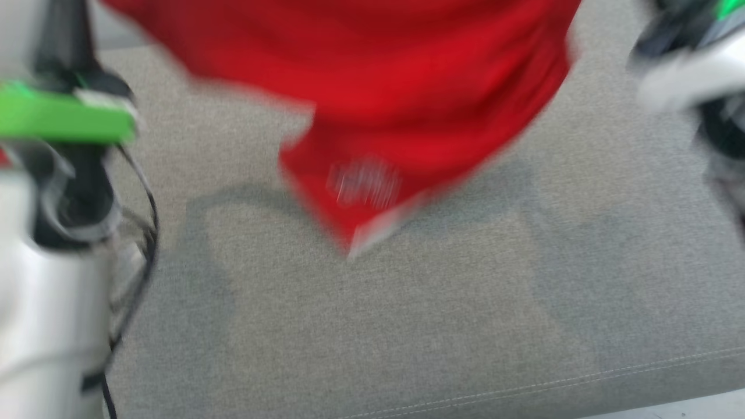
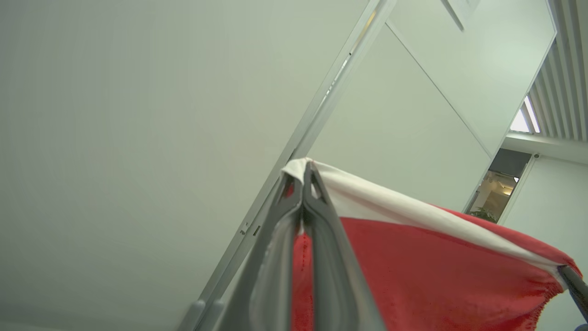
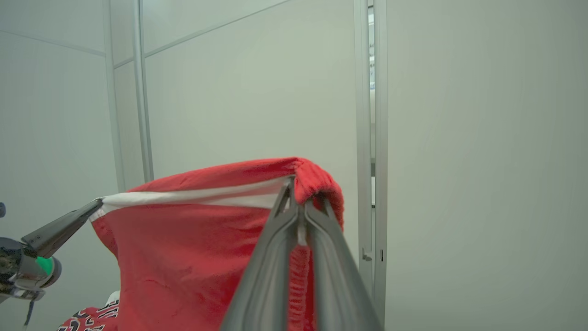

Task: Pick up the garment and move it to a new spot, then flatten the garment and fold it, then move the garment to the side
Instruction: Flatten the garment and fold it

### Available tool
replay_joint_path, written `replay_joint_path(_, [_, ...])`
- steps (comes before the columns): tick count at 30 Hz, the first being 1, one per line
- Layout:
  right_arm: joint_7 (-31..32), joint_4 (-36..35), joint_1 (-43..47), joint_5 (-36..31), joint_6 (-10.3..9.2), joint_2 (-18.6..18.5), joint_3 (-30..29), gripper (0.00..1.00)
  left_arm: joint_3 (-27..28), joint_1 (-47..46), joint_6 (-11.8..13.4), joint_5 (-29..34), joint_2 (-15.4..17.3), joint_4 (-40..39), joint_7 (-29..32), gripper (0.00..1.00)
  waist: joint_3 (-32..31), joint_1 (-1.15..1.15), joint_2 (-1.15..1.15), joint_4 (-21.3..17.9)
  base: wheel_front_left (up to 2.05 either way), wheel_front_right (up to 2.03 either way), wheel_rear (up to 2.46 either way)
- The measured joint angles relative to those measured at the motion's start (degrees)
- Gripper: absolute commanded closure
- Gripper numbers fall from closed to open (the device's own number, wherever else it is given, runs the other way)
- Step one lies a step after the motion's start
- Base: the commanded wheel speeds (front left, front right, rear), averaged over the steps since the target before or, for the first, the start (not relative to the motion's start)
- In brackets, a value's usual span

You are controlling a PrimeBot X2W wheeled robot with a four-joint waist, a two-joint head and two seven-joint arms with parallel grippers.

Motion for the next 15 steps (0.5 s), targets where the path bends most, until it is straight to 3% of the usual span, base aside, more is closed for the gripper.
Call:
replay_joint_path(4, [-4.33, -0.03, -15.62, -4.3, -1.88, 2.08, -5.91, 1.0, 2.38, -13.46, -0.13, 1.55, -1.42, -2.26, -3.18, 1.0, 2.14, 0.0, 0.0, 1.24, 0.0, 0.0, 0.0])
replay_joint_path(7, [-4.93, 2.97, -15.13, -4.31, -2.15, 1.64, -4.97, 1.0, 2.02, -15.75, -1.09, 1.82, -1.61, -4.17, -3.99, 1.0, 3.17, 0.0, 0.0, 2.77, 0.0, 0.0, 0.0])
replay_joint_path(10, [-3.8, 8.87, -9.14, -3.55, -1.59, 1.59, -2.33, 1.0, -0.27, -10.96, -2.14, 1.31, -1.63, -3.75, -3.12, 1.0, 4.34, 0.0, 0.0, 3.95, 0.0, 0.0, 0.0])
replay_joint_path(15, [-2.15, 17.17, 4.21, -3.11, -0.41, 0.88, 2.71, 1.0, -4.91, 8.9, -2.0, -1.58, -4.93, 2.7, -1.29, 1.0, 6.42, 0.0, 0.0, 5.04, 0.0, 0.0, 0.0])
